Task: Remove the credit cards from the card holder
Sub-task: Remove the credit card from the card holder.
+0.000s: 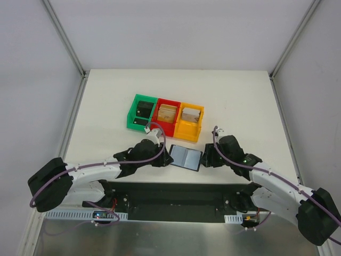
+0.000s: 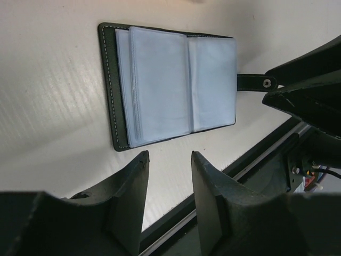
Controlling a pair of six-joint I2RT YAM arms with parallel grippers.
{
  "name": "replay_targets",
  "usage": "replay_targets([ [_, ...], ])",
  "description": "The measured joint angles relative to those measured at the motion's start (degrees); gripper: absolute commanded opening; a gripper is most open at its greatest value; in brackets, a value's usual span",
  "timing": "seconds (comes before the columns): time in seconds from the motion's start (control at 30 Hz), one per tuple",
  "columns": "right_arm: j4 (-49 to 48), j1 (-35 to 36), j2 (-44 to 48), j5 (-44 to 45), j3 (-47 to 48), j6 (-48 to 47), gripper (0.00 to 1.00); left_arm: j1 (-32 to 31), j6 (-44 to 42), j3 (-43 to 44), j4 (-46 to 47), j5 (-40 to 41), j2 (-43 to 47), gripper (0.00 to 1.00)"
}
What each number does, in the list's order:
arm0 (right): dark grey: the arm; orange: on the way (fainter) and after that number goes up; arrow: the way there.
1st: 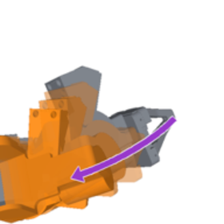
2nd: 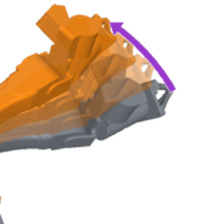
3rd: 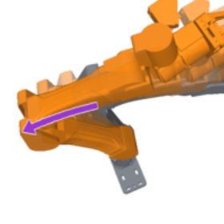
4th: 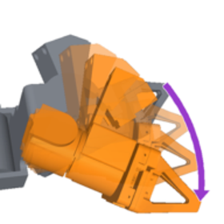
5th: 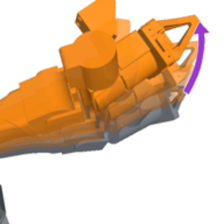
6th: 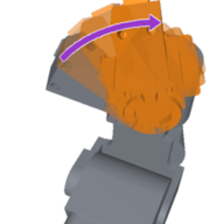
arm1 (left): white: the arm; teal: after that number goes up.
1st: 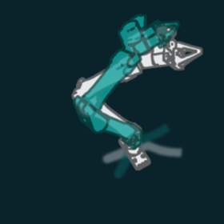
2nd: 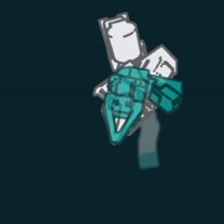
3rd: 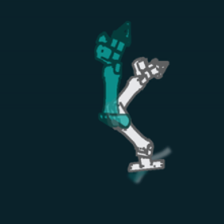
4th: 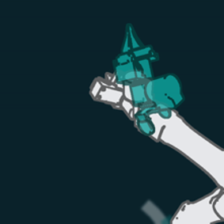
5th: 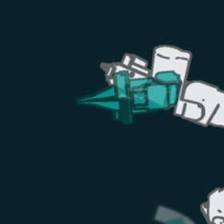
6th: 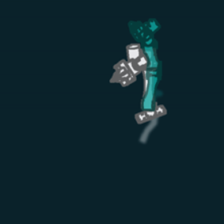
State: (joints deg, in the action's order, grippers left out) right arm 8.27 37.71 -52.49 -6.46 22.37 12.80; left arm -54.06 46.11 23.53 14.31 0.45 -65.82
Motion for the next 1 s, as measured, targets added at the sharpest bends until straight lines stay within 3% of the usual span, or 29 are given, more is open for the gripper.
replay_targets([
  [0.33, -4.42, 0.68, 0.39, -1.46, -0.7, 1.6, 0.45, 0.0, -0.72, 3.02, 5.7, 0.04, -5.38, 0.34],
  [0.67, -2.4, 8.98, 7.89, 7.98, 2.4, -0.15, 0.56, 0.0, -0.74, 3.21, 5.27, 4.11, -5.11, 0.36],
  [0.8, -2.95, 9.86, 5.51, 9.27, 4.0, -0.24, 0.47, 0.0, -0.79, 3.21, 5.16, 4.76, -4.66, 0.37],
  [1.0, -3.91, 9.9, -5.42, 8.57, 3.96, 0.02, 0.45, 0.0, -1.64, 4.52, 5.11, 3.78, -6.91, 0.4],
])
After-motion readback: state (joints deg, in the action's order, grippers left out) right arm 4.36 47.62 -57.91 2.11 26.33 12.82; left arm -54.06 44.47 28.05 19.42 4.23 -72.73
